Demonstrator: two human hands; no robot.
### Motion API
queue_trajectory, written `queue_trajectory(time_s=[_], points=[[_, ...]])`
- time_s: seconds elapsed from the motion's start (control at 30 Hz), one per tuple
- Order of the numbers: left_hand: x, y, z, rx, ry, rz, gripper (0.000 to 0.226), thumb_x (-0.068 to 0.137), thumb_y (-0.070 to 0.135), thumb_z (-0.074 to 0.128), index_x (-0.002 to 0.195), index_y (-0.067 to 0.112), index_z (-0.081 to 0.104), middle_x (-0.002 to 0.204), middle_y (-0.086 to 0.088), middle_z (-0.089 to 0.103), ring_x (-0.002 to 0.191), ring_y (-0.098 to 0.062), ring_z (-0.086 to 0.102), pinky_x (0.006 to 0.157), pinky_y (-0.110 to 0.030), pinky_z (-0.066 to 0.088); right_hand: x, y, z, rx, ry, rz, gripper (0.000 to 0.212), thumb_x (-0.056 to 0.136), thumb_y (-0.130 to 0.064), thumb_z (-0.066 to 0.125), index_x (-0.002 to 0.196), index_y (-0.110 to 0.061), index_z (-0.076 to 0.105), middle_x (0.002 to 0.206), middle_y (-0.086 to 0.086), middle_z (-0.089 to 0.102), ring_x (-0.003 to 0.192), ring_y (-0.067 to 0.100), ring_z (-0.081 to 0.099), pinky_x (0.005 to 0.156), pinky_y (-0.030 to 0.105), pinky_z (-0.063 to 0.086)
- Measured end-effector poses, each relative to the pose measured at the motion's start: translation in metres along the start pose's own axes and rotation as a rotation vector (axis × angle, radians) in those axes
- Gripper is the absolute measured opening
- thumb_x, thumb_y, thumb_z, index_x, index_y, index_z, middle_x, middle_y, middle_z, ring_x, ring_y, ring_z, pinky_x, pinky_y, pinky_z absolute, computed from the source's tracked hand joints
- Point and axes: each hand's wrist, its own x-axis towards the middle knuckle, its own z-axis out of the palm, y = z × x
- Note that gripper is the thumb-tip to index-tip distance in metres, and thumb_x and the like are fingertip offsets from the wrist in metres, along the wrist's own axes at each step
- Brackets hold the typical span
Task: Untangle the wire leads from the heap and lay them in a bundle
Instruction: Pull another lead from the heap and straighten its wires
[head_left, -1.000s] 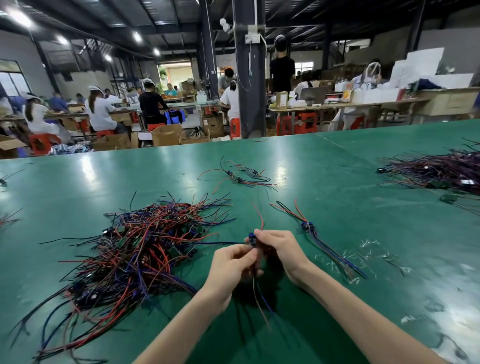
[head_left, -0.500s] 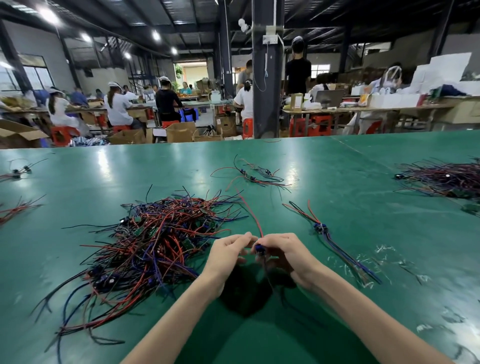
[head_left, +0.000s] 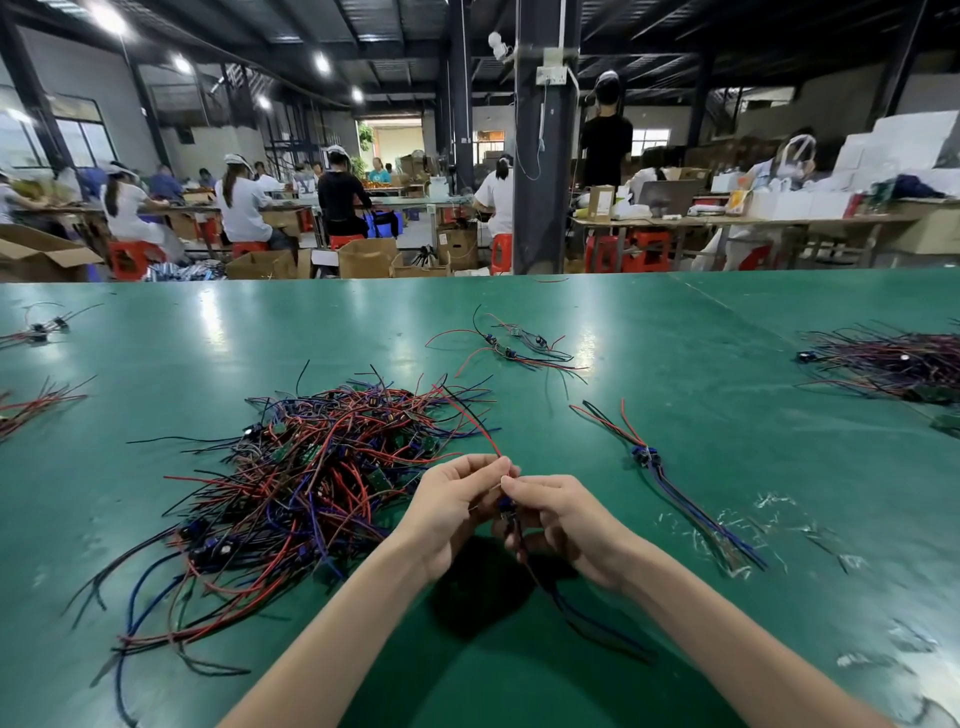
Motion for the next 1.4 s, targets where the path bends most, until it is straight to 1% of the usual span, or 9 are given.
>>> queue_trajectory(time_s=[0.1, 0.23, 0.43, 0.53, 0.7, 0.8, 0.9, 1.07, 1.4], points=[[0.002, -0.001, -0.001, 0.011, 0.042, 0.046, 0.002, 0.085, 0.004, 0.063, 0.085, 0.003, 0.061, 0.068, -0.006, 0.069, 0.053, -0.011, 0.062, 0.051, -0.020, 0.051, 0.000, 0.000, -0.001, 0.009, -0.043, 0.016, 0.013, 0.088, -0.016, 0.060, 0.087, -0.005, 0.067, 0.069, 0.009, 0.059, 0.053, 0.014, 0.053, 0.051, 0.025, 0.049], [0.004, -0.004, -0.006, 0.132, 0.079, 0.142, 0.011, 0.081, -0.001, 0.067, 0.090, 0.005, 0.065, 0.073, -0.009, 0.067, 0.067, -0.022, 0.056, 0.064, -0.024, 0.050, 0.002, 0.002, 0.000, 0.004, -0.020, 0.042, 0.014, 0.091, -0.011, 0.057, 0.092, 0.001, 0.065, 0.064, 0.008, 0.061, 0.051, 0.013, 0.055, 0.050, 0.027, 0.053], [0.007, -0.009, -0.009, 0.342, 0.114, 0.292, 0.012, 0.076, -0.002, 0.074, 0.081, 0.008, 0.070, 0.064, -0.003, 0.065, 0.057, -0.012, 0.057, 0.071, -0.028, 0.052, 0.002, 0.002, -0.002, 0.001, 0.048, 0.079, 0.013, 0.090, -0.012, 0.059, 0.087, 0.000, 0.065, 0.067, 0.013, 0.058, 0.054, 0.017, 0.059, 0.051, 0.028, 0.054], [0.009, -0.010, -0.011, 0.398, 0.128, 0.316, 0.012, 0.076, 0.001, 0.075, 0.080, 0.012, 0.071, 0.067, -0.003, 0.068, 0.064, -0.013, 0.060, 0.071, -0.029, 0.052, 0.000, 0.001, -0.002, -0.043, 0.035, 0.071, 0.010, 0.088, -0.009, 0.062, 0.086, -0.001, 0.066, 0.063, 0.009, 0.058, 0.051, 0.016, 0.057, 0.051, 0.028, 0.053], [0.010, -0.009, -0.012, 0.459, 0.108, 0.338, 0.015, 0.075, 0.003, 0.076, 0.081, 0.016, 0.071, 0.069, -0.002, 0.068, 0.065, -0.010, 0.060, 0.065, -0.019, 0.050, -0.002, -0.001, -0.002, -0.059, 0.004, 0.050, 0.009, 0.087, -0.009, 0.063, 0.081, -0.004, 0.068, 0.060, 0.005, 0.059, 0.048, 0.016, 0.057, 0.049, 0.028, 0.053], [0.008, -0.006, -0.012, 0.434, 0.094, 0.347, 0.017, 0.075, 0.000, 0.075, 0.082, 0.014, 0.071, 0.067, 0.000, 0.067, 0.062, -0.005, 0.060, 0.064, -0.014, 0.048, -0.002, -0.002, 0.000, -0.064, 0.031, 0.054, 0.021, 0.092, -0.019, 0.057, 0.083, -0.003, 0.068, 0.061, 0.004, 0.063, 0.051, 0.018, 0.057, 0.051, 0.031, 0.053], [0.006, -0.004, -0.012, 0.335, 0.094, 0.283, 0.017, 0.074, 0.001, 0.076, 0.084, 0.014, 0.072, 0.067, 0.002, 0.065, 0.064, -0.006, 0.059, 0.068, -0.016, 0.050, -0.001, -0.004, 0.001, 0.015, 0.045, 0.077, 0.026, 0.094, -0.017, 0.048, 0.085, -0.001, 0.067, 0.064, 0.006, 0.064, 0.053, 0.016, 0.055, 0.051, 0.031, 0.052], [0.002, -0.003, -0.008, 0.196, 0.045, 0.168, 0.019, 0.067, 0.006, 0.077, 0.086, 0.010, 0.073, 0.070, -0.004, 0.067, 0.070, -0.018, 0.060, 0.077, -0.031, 0.050, -0.002, -0.007, 0.000, -0.024, 0.067, 0.047, 0.020, 0.090, -0.008, 0.054, 0.079, -0.001, 0.068, 0.066, 0.009, 0.067, 0.049, 0.017, 0.057, 0.048, 0.029, 0.052], [-0.002, -0.003, -0.007, 0.222, 0.037, 0.189, 0.015, 0.063, 0.026, 0.077, 0.071, 0.014, 0.075, 0.074, -0.009, 0.070, 0.075, -0.023, 0.056, 0.080, -0.037, 0.047, -0.001, -0.003, -0.002, -0.113, 0.065, 0.030, 0.023, 0.090, -0.012, 0.058, 0.077, 0.003, 0.069, 0.066, 0.011, 0.067, 0.047, 0.016, 0.056, 0.046, 0.027, 0.052]])
